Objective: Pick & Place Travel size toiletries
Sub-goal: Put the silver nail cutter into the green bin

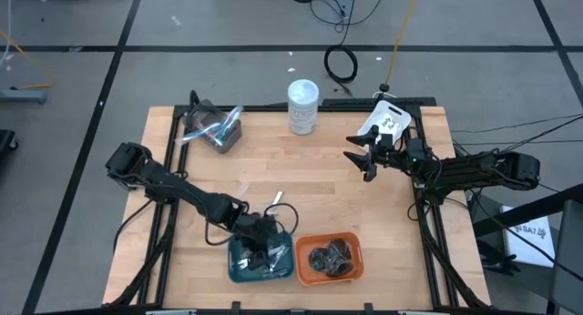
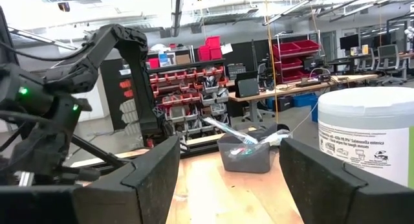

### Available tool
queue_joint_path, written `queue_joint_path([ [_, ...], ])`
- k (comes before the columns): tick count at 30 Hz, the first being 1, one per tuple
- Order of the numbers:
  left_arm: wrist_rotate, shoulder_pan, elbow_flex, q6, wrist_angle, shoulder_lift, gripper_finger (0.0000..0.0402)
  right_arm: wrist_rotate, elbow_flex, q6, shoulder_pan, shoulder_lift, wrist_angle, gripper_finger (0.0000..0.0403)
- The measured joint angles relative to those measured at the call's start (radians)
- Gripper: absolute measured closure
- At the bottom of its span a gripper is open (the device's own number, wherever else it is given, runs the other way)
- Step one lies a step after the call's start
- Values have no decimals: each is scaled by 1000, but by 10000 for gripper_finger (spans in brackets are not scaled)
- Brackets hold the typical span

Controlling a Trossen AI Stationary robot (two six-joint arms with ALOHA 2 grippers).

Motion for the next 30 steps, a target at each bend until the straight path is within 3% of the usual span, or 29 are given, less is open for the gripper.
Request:
queue_joint_path([
  [6, -17, 55, 0, 118, -11, -59, 195, 0, 0, 0, 0, 0, -1, 152],
  [13, -157, 121, 0, 310, -161, -83, 209, 0, 0, -4, 0, 0, -5, 152],
  [18, -244, 178, -2, 309, -290, -44, 182, 1, 0, -32, 0, 0, -24, 152],
  [26, -366, 217, -10, 341, -263, -21, 139, 4, 0, -55, -3, 0, -27, 152],
  [30, -376, 217, -9, 357, -250, 18, 133, 5, 0, -61, -4, 0, -27, 152],
])
